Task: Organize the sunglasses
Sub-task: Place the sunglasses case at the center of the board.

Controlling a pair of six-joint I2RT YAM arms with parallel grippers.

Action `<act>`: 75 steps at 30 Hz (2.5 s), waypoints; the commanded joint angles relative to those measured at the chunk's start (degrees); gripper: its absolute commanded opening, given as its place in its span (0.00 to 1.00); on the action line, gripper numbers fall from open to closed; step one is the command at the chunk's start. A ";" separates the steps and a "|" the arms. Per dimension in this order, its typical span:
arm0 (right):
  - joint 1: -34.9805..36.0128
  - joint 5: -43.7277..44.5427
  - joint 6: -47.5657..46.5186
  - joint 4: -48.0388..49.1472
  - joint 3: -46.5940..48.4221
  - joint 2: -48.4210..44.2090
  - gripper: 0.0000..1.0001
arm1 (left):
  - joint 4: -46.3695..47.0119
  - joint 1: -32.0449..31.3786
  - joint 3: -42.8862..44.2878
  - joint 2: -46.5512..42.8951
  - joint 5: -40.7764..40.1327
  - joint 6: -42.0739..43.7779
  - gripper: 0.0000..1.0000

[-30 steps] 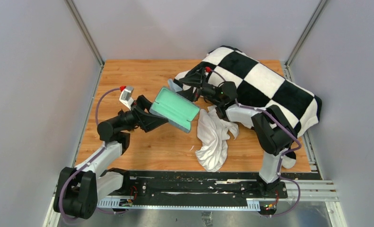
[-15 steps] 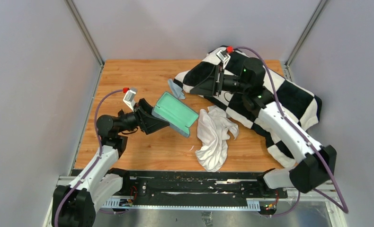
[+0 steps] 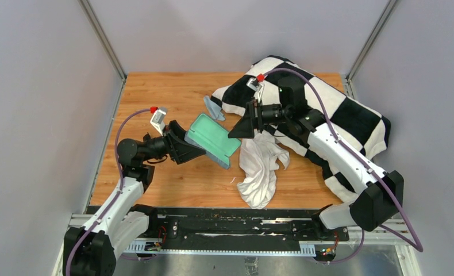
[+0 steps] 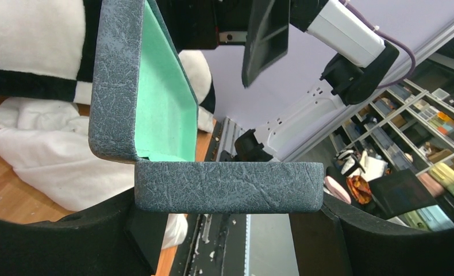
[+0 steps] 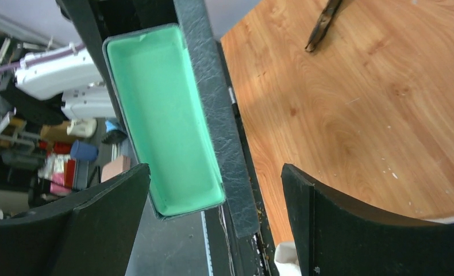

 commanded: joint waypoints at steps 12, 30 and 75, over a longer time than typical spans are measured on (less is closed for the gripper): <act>4.10 -15.00 -0.87 9.11 1.65 4.28 0.50 | 1.31 -0.18 2.35 -1.87 0.85 -0.21 0.00; 4.02 -12.62 -1.75 6.79 1.87 3.92 0.00 | -6.94 -0.18 4.10 -4.25 0.41 4.22 0.76; 3.27 -10.51 62.72 79.01 0.80 38.22 0.00 | -93.83 0.00 37.76 -9.38 -62.26 37.36 1.00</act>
